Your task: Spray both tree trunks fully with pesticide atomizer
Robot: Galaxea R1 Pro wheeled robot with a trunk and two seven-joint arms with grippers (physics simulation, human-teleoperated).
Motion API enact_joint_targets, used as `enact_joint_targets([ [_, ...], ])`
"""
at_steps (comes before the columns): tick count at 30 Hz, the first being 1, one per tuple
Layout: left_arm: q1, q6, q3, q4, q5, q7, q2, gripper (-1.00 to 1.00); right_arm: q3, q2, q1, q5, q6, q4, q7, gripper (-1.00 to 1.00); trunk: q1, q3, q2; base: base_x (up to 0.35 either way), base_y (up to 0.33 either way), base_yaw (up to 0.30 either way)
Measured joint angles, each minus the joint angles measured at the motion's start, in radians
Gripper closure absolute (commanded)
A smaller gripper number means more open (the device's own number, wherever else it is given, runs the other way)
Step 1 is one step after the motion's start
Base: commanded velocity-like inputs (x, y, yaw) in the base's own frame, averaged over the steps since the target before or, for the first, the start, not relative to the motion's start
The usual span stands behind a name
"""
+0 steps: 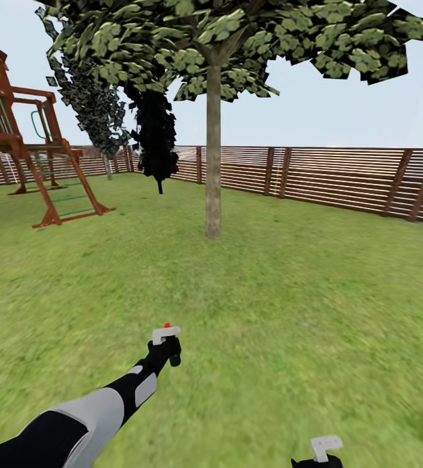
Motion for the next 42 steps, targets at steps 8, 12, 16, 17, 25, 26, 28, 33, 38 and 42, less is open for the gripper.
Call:
enact_joint_targets([
  [8,0.0,0.0,0.0,0.0,0.0,0.0,0.0,1.0,0.0,0.0,0.0,0.0,0.0,0.0,0.0,-1.0,0.0,0.0,0.0,0.35,0.0,0.0],
  [12,0.0,0.0,0.0,0.0,0.0,0.0,0.0,1.0,0.0,0.0,0.0,0.0,0.0,0.0,0.0,-1.0,0.0,0.0,0.0,0.35,0.0,0.0],
  [16,0.0,0.0,0.0,0.0,0.0,0.0,0.0,1.0,0.0,0.0,0.0,0.0,0.0,0.0,0.0,-1.0,0.0,0.0,0.0,0.35,0.0,0.0],
  [17,0.0,0.0,0.0,0.0,0.0,0.0,0.0,1.0,0.0,0.0,0.0,0.0,-0.001,0.0,0.0,-1.0,0.0,0.0,0.0,0.35,0.0,0.0],
  [25,0.0,0.0,0.0,0.0,0.0,0.0,0.0,1.0,0.0,0.0,0.0,0.0,-0.001,0.0,0.0,-1.0,0.0,0.0,0.0,0.35,0.0,0.0],
  [26,0.0,0.0,-0.001,0.0,0.0,0.0,0.0,1.0,0.0,0.0,0.0,0.0,0.0,0.0,0.0,-1.0,0.0,0.0,0.0,0.35,0.0,0.0],
  [28,0.0,0.0,-0.001,0.0,0.0,0.0,0.0,1.0,0.0,0.001,0.0,0.0,0.0,0.0,0.0,-1.0,0.0,0.0,0.0,0.35,0.0,0.0],
  [33,0.0,0.0,-0.001,0.0,0.0,0.0,0.0,1.0,0.0,0.002,0.0,0.0,0.0,0.001,0.0,-1.0,0.0,0.0,0.0,0.35,0.0,0.0],
  [38,0.0,0.0,-0.001,0.0,0.0,0.0,0.0,1.0,0.0,0.002,0.0,0.0,0.0,0.002,0.0,-1.0,0.0,0.0,0.0,0.35,0.0,0.0],
  [42,0.0,0.0,-0.001,0.0,0.0,0.0,0.0,1.0,0.0,0.002,0.001,0.0,0.0,0.002,0.0,-1.0,0.0,0.0,0.0,0.35,0.0,0.0],
])
